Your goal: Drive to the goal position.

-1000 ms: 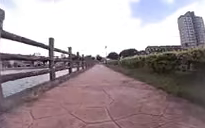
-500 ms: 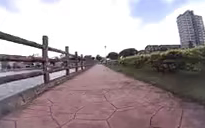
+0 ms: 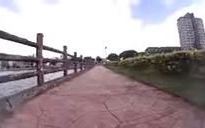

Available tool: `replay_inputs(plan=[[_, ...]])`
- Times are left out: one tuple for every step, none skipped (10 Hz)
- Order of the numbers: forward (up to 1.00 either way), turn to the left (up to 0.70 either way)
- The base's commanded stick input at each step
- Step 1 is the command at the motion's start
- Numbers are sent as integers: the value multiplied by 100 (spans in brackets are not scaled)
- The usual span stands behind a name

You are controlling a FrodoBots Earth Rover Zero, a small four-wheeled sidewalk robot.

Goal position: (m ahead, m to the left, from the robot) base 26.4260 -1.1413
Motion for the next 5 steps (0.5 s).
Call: replay_inputs(plan=[[70,7],[70,7],[70,7],[70,7],[70,7]])
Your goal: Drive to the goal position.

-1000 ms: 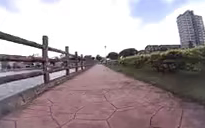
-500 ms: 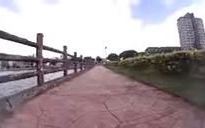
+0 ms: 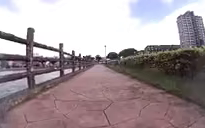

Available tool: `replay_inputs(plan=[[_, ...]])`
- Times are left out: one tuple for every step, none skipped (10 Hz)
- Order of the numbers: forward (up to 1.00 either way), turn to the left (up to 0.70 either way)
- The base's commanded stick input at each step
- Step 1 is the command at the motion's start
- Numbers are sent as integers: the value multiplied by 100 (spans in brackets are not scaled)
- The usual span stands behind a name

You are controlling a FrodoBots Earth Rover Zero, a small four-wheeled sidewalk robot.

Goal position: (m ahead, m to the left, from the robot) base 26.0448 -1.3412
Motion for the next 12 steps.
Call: replay_inputs(plan=[[70,7],[70,8],[70,8],[70,8],[70,8],[70,8],[70,9],[70,9],[70,9],[70,10],[70,11],[70,11]])
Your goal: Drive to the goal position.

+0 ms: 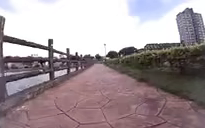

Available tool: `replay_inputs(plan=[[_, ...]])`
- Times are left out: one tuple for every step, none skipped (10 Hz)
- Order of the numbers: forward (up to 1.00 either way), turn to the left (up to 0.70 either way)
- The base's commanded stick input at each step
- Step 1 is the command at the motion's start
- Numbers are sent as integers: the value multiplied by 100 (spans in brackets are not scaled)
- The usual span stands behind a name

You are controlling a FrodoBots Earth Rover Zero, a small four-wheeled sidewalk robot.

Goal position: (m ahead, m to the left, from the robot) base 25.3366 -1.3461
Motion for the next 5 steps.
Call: replay_inputs(plan=[[70,6],[70,3],[70,7],[70,9],[70,11]])
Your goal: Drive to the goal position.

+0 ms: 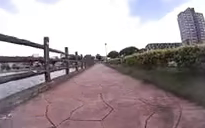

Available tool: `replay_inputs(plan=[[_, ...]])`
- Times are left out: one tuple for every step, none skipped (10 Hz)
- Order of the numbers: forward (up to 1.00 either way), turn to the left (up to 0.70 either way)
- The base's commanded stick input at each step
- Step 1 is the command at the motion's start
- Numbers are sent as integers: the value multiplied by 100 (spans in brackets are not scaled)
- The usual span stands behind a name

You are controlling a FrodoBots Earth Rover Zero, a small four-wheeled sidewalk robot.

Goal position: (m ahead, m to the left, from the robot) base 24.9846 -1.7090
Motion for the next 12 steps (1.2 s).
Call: replay_inputs(plan=[[70,11],[70,11],[70,11],[70,11],[70,11],[70,11],[70,11],[70,11],[70,11],[70,11],[70,11],[70,11]])
